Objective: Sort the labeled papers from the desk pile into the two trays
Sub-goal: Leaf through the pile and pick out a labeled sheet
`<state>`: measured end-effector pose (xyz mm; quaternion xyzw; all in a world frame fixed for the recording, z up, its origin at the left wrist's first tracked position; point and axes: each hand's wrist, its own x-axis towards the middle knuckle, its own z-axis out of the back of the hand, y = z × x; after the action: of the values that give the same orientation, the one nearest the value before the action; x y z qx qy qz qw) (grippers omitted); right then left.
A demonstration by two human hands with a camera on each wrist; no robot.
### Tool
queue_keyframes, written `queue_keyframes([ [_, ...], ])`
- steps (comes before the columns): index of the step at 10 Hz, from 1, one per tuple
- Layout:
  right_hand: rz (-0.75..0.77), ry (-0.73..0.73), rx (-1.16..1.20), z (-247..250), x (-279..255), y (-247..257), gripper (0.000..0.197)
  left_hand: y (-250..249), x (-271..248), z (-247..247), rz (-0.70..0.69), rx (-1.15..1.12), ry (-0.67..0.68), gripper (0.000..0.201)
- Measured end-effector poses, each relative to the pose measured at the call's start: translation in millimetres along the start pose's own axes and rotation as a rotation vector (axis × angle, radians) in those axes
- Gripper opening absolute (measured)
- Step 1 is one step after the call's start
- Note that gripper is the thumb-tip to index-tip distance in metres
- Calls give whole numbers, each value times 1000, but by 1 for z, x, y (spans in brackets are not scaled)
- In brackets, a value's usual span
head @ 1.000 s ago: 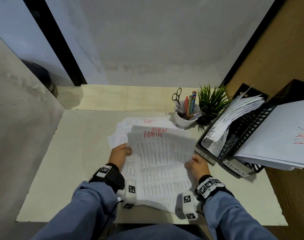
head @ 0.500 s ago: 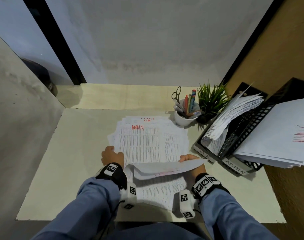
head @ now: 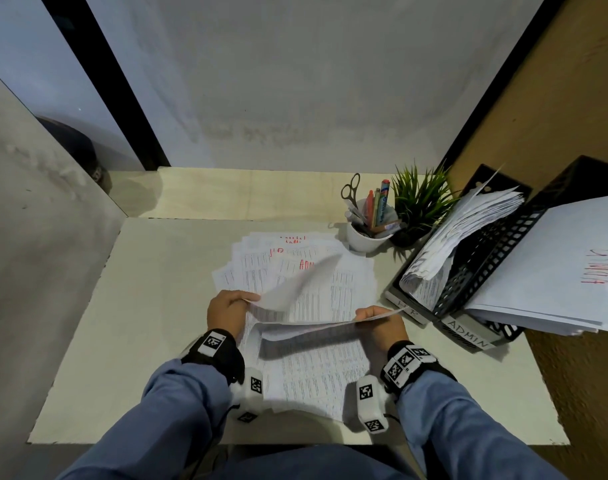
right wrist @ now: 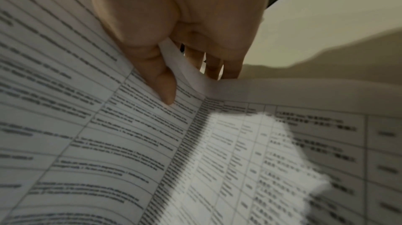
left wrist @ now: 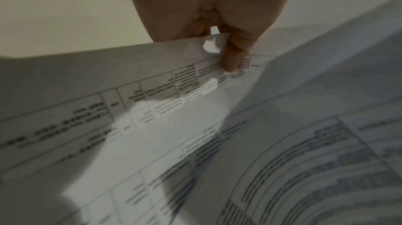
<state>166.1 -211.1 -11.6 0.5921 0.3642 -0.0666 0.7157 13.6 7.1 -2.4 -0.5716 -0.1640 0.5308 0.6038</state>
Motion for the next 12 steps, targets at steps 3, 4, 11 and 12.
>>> queue_keyframes([
  [3,21,-104,201,-10,-8,6,39,-9,-5,-9,136,5,185,18],
  [4,84,-123,223,-10,-8,2,34,-6,-9,-13,164,-65,187,6],
  [11,-59,-141,148,-3,-11,-10,35,-4,-16,-19,97,291,269,13],
  [12,-60,-152,11,2,-11,-1,41,2,-20,-17,87,125,266,36],
])
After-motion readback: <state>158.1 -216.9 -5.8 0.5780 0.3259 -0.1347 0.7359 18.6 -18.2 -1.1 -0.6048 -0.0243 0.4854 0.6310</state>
